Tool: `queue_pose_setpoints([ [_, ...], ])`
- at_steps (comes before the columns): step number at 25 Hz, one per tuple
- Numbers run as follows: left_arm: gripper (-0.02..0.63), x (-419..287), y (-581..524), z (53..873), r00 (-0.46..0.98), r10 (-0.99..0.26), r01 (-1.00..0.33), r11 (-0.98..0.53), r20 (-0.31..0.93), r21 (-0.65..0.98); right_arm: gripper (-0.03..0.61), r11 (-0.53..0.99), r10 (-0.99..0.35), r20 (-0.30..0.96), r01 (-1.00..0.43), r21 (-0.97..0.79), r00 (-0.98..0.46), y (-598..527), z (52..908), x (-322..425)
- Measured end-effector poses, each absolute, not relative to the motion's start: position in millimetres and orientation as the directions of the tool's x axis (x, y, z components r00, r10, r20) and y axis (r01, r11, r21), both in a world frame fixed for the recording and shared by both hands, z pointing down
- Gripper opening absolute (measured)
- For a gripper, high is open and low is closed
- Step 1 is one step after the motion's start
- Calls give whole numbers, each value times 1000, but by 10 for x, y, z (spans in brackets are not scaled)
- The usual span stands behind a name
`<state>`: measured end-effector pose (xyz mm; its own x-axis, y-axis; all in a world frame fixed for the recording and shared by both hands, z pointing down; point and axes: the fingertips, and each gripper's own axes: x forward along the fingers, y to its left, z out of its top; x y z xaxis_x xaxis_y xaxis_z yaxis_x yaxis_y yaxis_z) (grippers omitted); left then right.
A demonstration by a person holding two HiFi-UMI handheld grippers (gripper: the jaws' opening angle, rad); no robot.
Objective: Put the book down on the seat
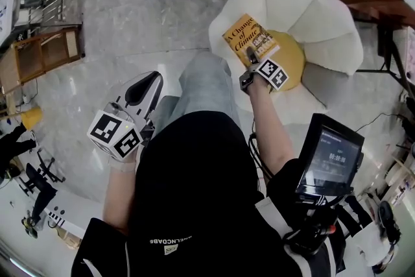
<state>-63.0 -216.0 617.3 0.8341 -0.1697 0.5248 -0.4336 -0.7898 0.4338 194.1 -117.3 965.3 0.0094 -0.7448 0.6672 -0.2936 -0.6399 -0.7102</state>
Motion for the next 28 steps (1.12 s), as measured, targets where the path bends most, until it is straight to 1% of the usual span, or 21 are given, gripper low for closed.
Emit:
queue_pose_setpoints([
  [6, 17, -517, -2115, 6244, 834, -136, -415, -794, 534, 445, 161, -639, -748, 664, -266, -722, -7, -1029, 9771, 2002],
  [18, 17, -64, -2029, 6533, 835, -34, -353, -799, 550, 486, 161, -629, -773, 631, -195, -752, 60, -671, 9959, 2414],
  [24, 17, 148, -1958, 6612, 833, 13, -320, -805, 553, 500, 190, -633, -773, 631, -156, -758, 65, -381, 10049, 2495],
  [28, 17, 177, -1891, 6613, 827, 43, -302, -806, 560, 508, 190, -655, -755, 653, -141, -743, 64, -205, 10111, 2459],
])
